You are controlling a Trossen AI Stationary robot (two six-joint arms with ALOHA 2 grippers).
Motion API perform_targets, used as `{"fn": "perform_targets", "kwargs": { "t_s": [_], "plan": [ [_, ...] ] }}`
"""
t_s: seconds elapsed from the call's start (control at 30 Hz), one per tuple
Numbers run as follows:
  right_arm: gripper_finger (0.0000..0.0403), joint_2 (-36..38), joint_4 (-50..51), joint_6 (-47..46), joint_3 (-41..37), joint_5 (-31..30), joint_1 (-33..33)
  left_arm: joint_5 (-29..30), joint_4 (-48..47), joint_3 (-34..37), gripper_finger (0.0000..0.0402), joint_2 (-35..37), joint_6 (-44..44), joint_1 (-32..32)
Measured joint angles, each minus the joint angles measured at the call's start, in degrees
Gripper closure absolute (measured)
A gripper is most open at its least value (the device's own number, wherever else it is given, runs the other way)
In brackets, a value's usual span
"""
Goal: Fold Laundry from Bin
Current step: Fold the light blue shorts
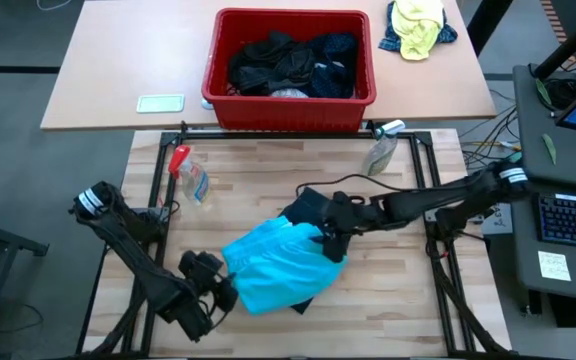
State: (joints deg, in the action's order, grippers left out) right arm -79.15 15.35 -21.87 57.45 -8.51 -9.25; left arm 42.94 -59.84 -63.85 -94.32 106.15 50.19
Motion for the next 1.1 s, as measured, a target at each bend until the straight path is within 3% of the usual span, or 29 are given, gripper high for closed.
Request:
{"fn": "perform_targets", "kwargs": {
  "t_s": [0.23, 0.4, 0.53, 0.67, 0.8, 0.9, 1.1],
  "plan": [
    [0.0166, -4.56, -5.76, 2.61, -0.03, 0.24, 2.04, 12.13, 16.39, 8.16, 0.0186, 0.39, -5.63, -1.33],
    [0.0222, -7.6, -8.26, 3.22, -0.04, 2.97, 2.58, 18.58, 21.0, 11.6, 0.0195, 0.39, -7.71, -3.12],
    [0.0304, -7.93, -8.26, 5.17, -0.04, 2.98, 2.53, 20.23, 21.12, 11.9, 0.0239, 0.32, -10.62, -3.54],
    [0.0381, -6.88, -8.02, 8.19, -0.04, 2.93, 2.55, 22.2, 21.11, 11.86, 0.0316, 0.29, -13.95, -3.61],
    [0.0389, -4.18, -7.14, 9.33, -0.04, 2.49, 2.89, 22.31, 19.59, 11.86, 0.039, 0.31, -14.12, -3.61],
    [0.0391, -1.68, -5.1, 9.74, -0.04, 0.25, 3.09, 22.15, 17.47, 11.86, 0.0384, 0.4, -12.99, -3.61],
    [0.0392, 1.02, 1.33, 9.23, -0.09, -12.7, 3.03, 22.2, 13.4, 11.86, 0.0391, 0.44, -8.44, -3.82]
  ]
}}
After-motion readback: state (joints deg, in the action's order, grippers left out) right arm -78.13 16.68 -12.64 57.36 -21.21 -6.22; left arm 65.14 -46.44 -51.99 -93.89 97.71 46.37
